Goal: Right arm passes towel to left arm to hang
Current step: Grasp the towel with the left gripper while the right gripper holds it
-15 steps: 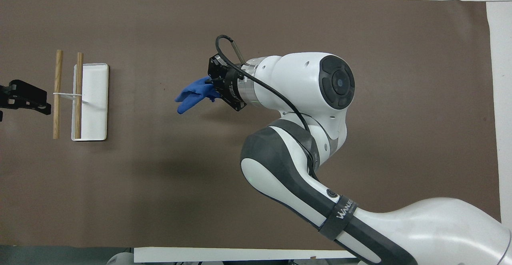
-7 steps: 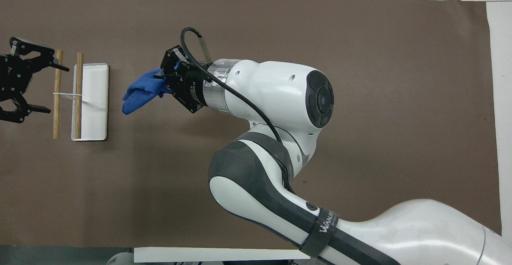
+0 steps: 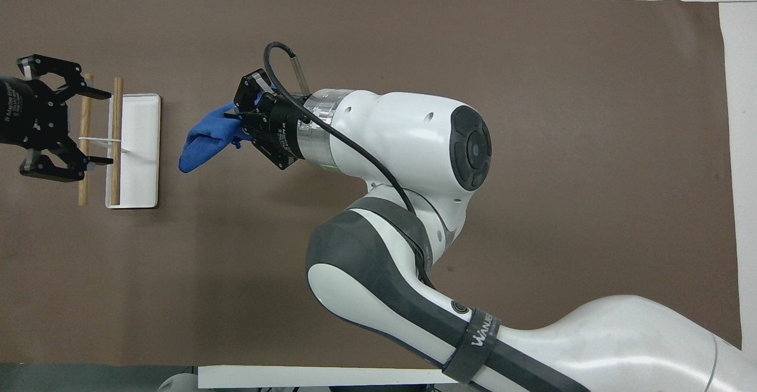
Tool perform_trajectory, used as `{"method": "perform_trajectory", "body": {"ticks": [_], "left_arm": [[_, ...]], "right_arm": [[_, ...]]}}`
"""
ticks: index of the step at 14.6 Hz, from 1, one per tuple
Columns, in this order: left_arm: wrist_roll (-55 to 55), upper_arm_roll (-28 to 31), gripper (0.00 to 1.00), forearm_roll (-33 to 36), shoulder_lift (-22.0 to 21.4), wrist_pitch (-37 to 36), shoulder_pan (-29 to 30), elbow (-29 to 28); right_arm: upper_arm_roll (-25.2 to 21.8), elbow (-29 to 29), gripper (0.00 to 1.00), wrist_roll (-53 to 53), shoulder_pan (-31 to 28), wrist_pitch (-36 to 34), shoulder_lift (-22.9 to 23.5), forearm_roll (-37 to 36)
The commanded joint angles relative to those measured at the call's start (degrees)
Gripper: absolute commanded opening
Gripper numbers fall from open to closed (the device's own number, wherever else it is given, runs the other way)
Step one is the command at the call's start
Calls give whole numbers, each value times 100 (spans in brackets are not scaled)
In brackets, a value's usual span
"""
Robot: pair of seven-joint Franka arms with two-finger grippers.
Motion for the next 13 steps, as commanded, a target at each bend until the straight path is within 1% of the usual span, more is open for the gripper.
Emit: {"method": "perform_trajectory", "body": {"ticks": [1,2,4,6,8,10,12,13], "left_arm": [[-346,17,100,-157,-549,386,-324,-839],[-461,9,100,-210,-620,526,-403,-963],[-811,8,100,-350,-664,1192,-640,-1192],[-1050,8,100,-578,-629,1607,-711,-1175],[-1077,0,100,-615,-612,1775,-764,-1219],[-1104,-27,100,-615,-481,1968,-974,-1228],[-1060,-35,100,-606,-427,2153,-1001,-1289],[-1042,-35,95,-606,-331,2197,-1036,-1298]], "right_arm": [[81,80,0,23,-22,14,76,81],[81,72,0,23,-22,6,76,81],[81,72,0,23,-22,-12,76,81],[81,72,0,23,-22,-12,76,72],[81,72,0,23,-22,-12,67,72],[81,72,0,23,-22,-12,67,81],[81,72,0,23,-22,-12,67,72],[81,72,0,23,-22,-21,67,72]]}}
